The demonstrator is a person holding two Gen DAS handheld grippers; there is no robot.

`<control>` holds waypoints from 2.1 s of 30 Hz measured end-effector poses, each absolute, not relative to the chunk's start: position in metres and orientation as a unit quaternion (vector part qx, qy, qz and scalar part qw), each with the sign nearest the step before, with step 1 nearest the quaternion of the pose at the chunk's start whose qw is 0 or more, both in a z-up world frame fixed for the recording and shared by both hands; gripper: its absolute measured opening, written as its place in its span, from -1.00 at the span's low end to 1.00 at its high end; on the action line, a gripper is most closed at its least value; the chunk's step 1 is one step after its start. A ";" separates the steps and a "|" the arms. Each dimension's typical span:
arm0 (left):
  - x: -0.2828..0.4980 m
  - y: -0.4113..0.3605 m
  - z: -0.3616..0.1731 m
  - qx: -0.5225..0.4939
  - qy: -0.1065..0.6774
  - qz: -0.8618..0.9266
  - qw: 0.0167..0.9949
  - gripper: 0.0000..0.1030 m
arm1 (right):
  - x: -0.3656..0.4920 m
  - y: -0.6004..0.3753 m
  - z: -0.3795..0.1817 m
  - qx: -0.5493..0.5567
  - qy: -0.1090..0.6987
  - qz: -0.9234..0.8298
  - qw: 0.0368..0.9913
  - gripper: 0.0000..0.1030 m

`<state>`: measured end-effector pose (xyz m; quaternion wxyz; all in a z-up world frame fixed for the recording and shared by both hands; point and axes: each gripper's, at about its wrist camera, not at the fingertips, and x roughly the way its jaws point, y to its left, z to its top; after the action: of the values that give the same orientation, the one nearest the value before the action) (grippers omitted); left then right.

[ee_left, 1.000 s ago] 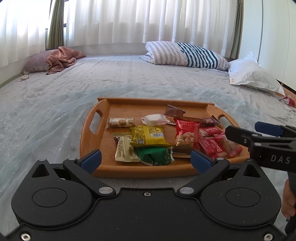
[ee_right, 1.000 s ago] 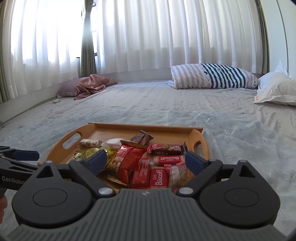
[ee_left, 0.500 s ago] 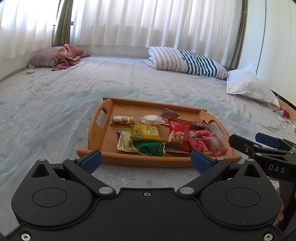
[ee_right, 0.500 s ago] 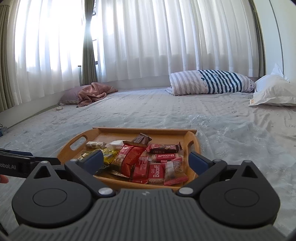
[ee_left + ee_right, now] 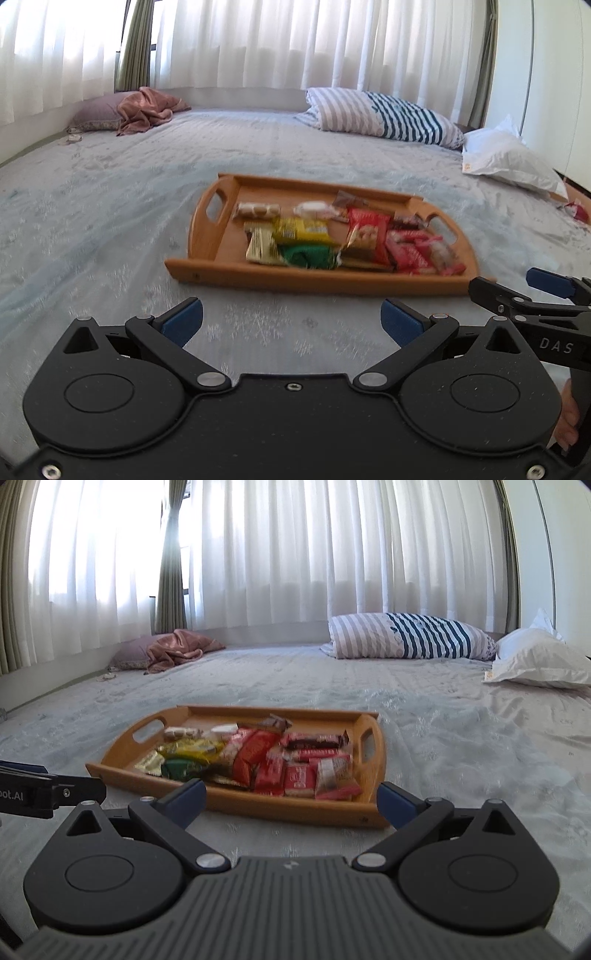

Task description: Organize snacks

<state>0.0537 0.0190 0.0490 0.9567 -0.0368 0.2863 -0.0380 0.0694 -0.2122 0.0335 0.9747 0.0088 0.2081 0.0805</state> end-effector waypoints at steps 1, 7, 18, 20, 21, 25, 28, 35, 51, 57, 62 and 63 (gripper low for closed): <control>0.054 0.019 0.044 -0.035 0.286 -0.038 0.957 0.99 | 0.070 -0.213 0.029 0.010 0.214 0.079 0.974 1.00; 0.064 0.016 0.017 -0.017 0.285 -0.024 0.958 0.99 | 0.073 -0.210 0.005 -0.001 0.239 0.070 0.968 1.00; 0.082 0.017 -0.013 -0.016 0.305 -0.017 0.952 0.99 | 0.091 -0.200 -0.017 -0.023 0.288 0.067 0.955 1.00; 0.084 0.016 -0.014 -0.012 0.308 -0.016 0.951 1.00 | 0.091 -0.195 -0.018 -0.035 0.288 0.061 0.955 1.00; 0.084 0.015 -0.015 -0.009 0.308 -0.016 0.951 1.00 | 0.090 -0.194 -0.019 -0.038 0.285 0.060 0.956 1.00; 0.085 0.013 -0.018 0.001 0.306 -0.017 0.952 1.00 | 0.089 -0.195 -0.019 -0.034 0.284 0.059 0.956 1.00; 0.086 0.013 -0.019 -0.001 0.307 -0.020 0.952 1.00 | 0.090 -0.196 -0.019 -0.032 0.286 0.059 0.956 1.00; 0.085 0.015 -0.019 -0.005 0.308 -0.021 0.951 1.00 | 0.090 -0.196 -0.019 -0.032 0.286 0.059 0.956 1.00; 0.084 0.017 -0.020 -0.008 0.304 -0.023 0.952 1.00 | 0.090 -0.196 -0.019 -0.032 0.286 0.059 0.956 1.00; 0.084 0.016 -0.021 -0.006 0.304 -0.023 0.952 1.00 | 0.090 -0.196 -0.019 -0.032 0.286 0.059 0.956 1.00; 0.084 0.016 -0.021 -0.005 0.304 -0.023 0.953 1.00 | 0.090 -0.196 -0.019 -0.032 0.286 0.059 0.956 1.00; 0.084 0.016 -0.021 -0.005 0.304 -0.023 0.953 1.00 | 0.090 -0.196 -0.019 -0.032 0.286 0.059 0.956 1.00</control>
<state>0.0840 0.0162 -0.0213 0.9525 -0.0050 0.3035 -0.0233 0.0902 -0.1956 -0.0189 0.9560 -0.0321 0.2856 0.0591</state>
